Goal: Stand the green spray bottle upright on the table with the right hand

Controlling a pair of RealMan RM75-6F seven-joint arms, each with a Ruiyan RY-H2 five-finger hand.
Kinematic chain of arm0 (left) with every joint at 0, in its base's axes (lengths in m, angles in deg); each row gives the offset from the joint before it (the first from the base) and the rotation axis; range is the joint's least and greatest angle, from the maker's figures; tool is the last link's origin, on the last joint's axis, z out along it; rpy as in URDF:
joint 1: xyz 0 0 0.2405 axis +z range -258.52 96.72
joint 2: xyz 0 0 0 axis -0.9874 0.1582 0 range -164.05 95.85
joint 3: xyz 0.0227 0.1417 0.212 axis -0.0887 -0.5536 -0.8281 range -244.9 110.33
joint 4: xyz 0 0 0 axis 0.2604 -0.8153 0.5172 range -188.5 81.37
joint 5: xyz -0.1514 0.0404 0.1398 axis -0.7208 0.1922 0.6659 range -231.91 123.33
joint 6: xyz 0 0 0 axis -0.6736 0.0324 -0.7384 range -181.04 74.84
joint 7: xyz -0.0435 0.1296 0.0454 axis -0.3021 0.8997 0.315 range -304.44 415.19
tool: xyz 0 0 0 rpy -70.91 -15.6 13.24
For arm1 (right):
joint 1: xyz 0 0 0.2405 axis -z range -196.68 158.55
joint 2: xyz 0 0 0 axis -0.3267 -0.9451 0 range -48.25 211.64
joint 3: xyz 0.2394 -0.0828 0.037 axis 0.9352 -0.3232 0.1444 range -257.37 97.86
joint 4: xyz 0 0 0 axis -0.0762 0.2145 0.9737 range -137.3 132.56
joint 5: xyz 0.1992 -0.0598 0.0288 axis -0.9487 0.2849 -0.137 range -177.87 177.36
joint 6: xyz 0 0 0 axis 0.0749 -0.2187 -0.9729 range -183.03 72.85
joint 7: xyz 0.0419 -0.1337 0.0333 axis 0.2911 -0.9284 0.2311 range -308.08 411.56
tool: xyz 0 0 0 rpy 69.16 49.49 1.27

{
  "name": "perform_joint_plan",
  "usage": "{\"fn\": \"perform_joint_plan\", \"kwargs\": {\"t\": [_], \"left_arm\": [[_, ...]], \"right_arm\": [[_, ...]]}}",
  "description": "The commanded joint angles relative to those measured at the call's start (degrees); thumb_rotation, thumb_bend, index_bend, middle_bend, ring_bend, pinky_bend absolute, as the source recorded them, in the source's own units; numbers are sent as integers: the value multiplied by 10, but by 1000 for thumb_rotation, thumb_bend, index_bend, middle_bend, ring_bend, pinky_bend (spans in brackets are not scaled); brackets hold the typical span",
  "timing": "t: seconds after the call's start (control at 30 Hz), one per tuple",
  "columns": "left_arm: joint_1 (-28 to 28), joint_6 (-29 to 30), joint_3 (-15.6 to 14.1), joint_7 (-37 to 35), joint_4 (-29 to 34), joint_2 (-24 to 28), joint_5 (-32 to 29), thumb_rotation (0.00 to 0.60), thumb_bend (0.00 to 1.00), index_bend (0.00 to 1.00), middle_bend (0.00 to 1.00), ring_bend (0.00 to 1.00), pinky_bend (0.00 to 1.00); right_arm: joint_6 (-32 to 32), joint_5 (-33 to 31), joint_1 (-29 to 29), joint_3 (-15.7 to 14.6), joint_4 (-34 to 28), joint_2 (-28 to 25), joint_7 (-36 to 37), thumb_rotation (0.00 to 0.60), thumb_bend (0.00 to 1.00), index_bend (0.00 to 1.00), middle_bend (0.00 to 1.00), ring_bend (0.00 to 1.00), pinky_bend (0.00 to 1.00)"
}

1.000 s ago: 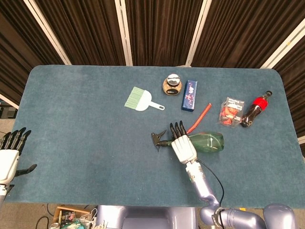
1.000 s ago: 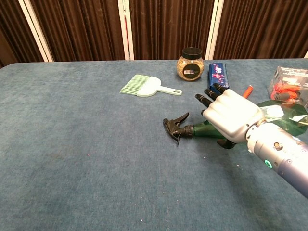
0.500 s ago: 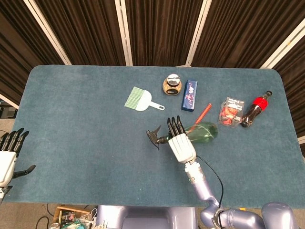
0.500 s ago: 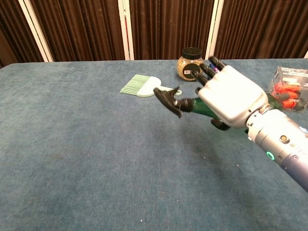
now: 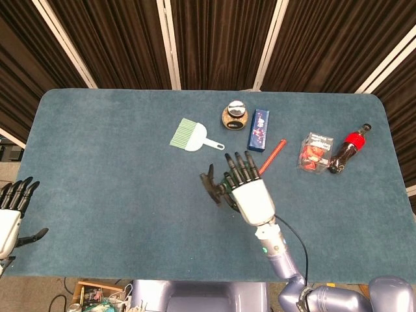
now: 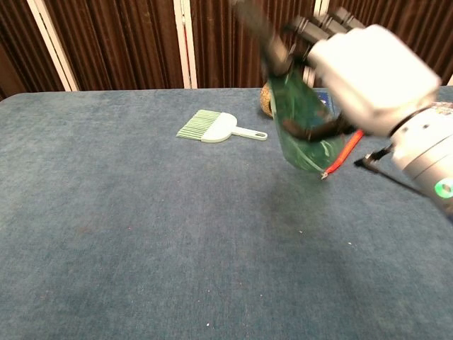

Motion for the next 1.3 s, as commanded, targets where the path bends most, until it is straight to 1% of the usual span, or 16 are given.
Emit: {"fn": "perform_joint_plan", "kwargs": {"t": [0.03, 0.17, 0.33, 0.53, 0.7, 0.87, 1.07, 1.3], "left_arm": [[0, 0, -1, 0, 0, 0, 2, 600, 6, 0, 0, 0, 0], [-2, -5, -2, -2, 1, 1, 1, 600, 6, 0, 0, 0, 0], [-3, -8, -4, -2, 2, 1, 5, 600, 6, 0, 0, 0, 0], [-5, -9, -7, -3, 4, 1, 12, 600, 6, 0, 0, 0, 0], [-7, -11, -9, -4, 4, 1, 17, 600, 6, 0, 0, 0, 0], [-11, -17, -12, -13, 3, 3, 23, 600, 6, 0, 0, 0, 0], [-14, -21, -13, -13, 4, 2, 26, 600, 6, 0, 0, 0, 0], [-17, -25, -15, -14, 6, 3, 27, 600, 6, 0, 0, 0, 0]], "right_arm": [[-71, 34, 10, 32, 13, -3, 129, 600, 534, 911, 106, 0, 0], [-71, -3, 23, 53, -20, -19, 192, 600, 536, 912, 106, 0, 0], [-57, -40, 41, 59, -57, -40, 230, 600, 542, 911, 106, 0, 0], [-26, -85, 65, 45, -81, -58, 264, 600, 545, 911, 105, 0, 0], [-27, -90, 84, 30, -70, -58, 284, 600, 545, 911, 100, 0, 0], [-30, -89, 95, 27, -72, -58, 304, 600, 545, 912, 100, 0, 0], [-29, -95, 104, 28, -72, -61, 311, 600, 550, 911, 99, 0, 0], [17, -144, 112, 33, -93, -77, 316, 600, 552, 911, 95, 0, 0]]}}
